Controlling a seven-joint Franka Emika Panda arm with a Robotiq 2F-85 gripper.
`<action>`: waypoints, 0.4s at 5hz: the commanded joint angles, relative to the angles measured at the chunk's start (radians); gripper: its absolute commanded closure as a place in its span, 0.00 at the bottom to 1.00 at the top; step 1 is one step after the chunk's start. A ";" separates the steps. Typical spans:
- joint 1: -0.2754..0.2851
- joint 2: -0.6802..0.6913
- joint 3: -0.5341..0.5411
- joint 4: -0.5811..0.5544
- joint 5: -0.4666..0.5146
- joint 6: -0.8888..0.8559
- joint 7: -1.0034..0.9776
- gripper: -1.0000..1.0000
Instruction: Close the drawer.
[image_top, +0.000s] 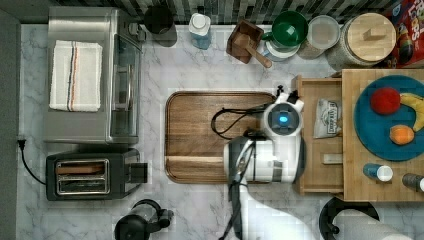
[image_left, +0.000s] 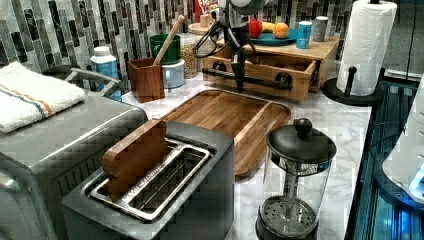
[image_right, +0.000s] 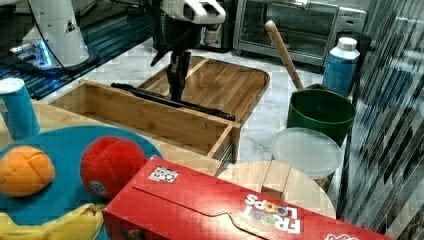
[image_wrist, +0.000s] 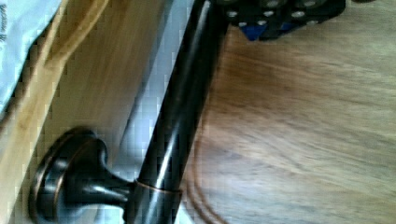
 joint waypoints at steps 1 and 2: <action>-0.226 0.105 -0.114 0.277 0.085 0.020 -0.308 1.00; -0.241 0.116 -0.127 0.289 0.098 0.036 -0.322 1.00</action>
